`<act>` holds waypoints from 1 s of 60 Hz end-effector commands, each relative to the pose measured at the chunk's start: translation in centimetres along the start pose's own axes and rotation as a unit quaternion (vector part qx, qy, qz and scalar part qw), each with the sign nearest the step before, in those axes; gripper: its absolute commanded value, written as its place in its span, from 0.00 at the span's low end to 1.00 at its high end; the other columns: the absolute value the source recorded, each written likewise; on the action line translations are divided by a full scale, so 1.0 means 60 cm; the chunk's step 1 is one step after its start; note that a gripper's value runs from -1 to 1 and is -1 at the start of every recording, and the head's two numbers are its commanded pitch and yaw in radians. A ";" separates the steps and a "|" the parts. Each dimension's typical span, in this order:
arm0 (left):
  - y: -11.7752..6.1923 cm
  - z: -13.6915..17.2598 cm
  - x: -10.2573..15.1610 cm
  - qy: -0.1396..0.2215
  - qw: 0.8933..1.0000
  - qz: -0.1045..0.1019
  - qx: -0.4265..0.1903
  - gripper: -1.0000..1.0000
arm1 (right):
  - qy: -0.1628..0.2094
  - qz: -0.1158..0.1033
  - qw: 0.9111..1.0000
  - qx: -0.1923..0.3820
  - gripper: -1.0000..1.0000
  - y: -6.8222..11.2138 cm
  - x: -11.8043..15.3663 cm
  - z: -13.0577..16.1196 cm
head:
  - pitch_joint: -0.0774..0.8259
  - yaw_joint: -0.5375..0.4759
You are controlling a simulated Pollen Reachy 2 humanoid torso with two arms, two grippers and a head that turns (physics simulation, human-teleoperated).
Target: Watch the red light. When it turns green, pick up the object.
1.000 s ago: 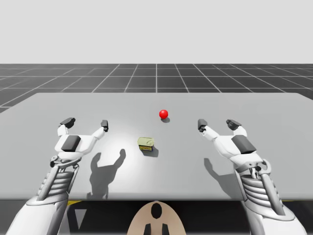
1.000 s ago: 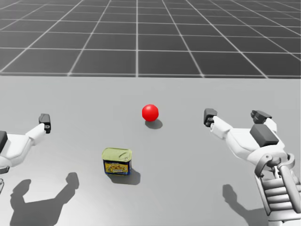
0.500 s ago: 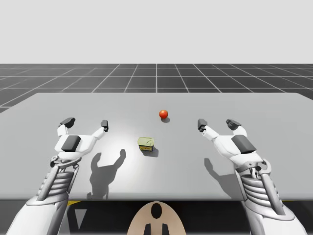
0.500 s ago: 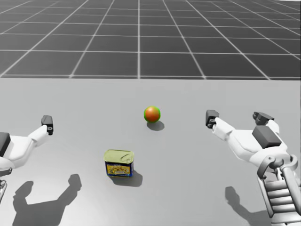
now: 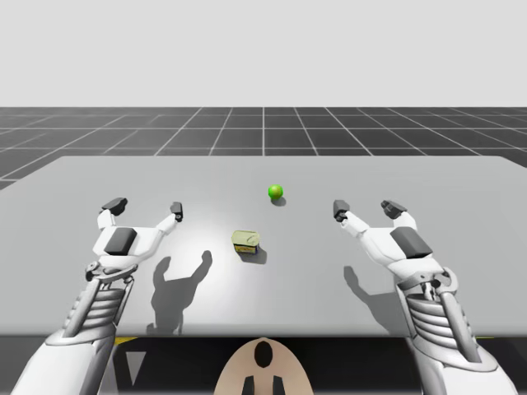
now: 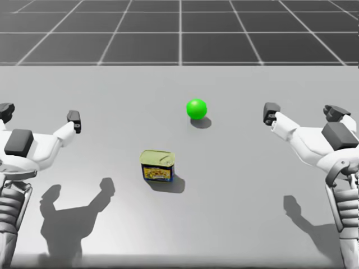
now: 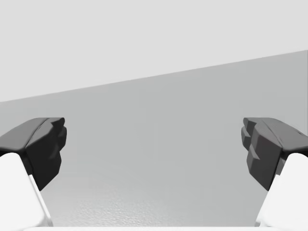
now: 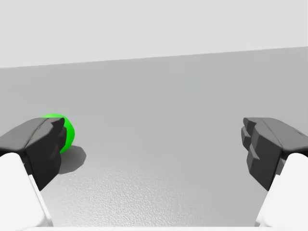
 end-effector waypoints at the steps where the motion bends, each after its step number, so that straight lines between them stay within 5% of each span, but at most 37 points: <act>1: -0.001 -0.001 -0.001 0.000 1.000 0.000 0.000 0.00 | -0.001 -0.005 1.000 0.002 0.00 0.002 0.000 0.001 | 0.76 0.58; 15: -0.002 -0.001 0.000 -0.003 1.000 0.002 -0.002 0.00 | 0.000 -0.006 1.000 0.004 0.00 0.003 0.001 0.002 | 0.83 0.64; 27: -0.011 0.004 0.010 -0.013 0.999 0.039 -0.026 0.00 | 0.001 -0.007 1.000 0.004 0.00 0.003 0.002 0.002 | 0.82 0.63; 33: -0.031 0.024 0.025 -0.009 0.992 0.091 -0.082 0.00 | 0.003 -0.008 1.000 0.001 0.00 0.002 -0.001 0.000 | 0.82 0.63; 37: -0.049 0.050 0.038 -0.015 0.979 0.162 -0.123 0.00 | 0.005 -0.008 1.000 0.000 0.00 0.001 -0.003 -0.001 | 0.81 0.63; 43: -0.052 0.087 0.048 -0.004 0.976 0.129 -0.176 0.00 | 0.006 -0.007 1.000 -0.001 0.00 0.002 -0.005 -0.002 | 0.81 0.63; 60: -0.103 0.175 0.031 0.045 0.944 0.094 -0.313 0.00 | 0.005 -0.004 1.000 -0.003 0.00 0.002 -0.006 -0.004 | 0.81 0.63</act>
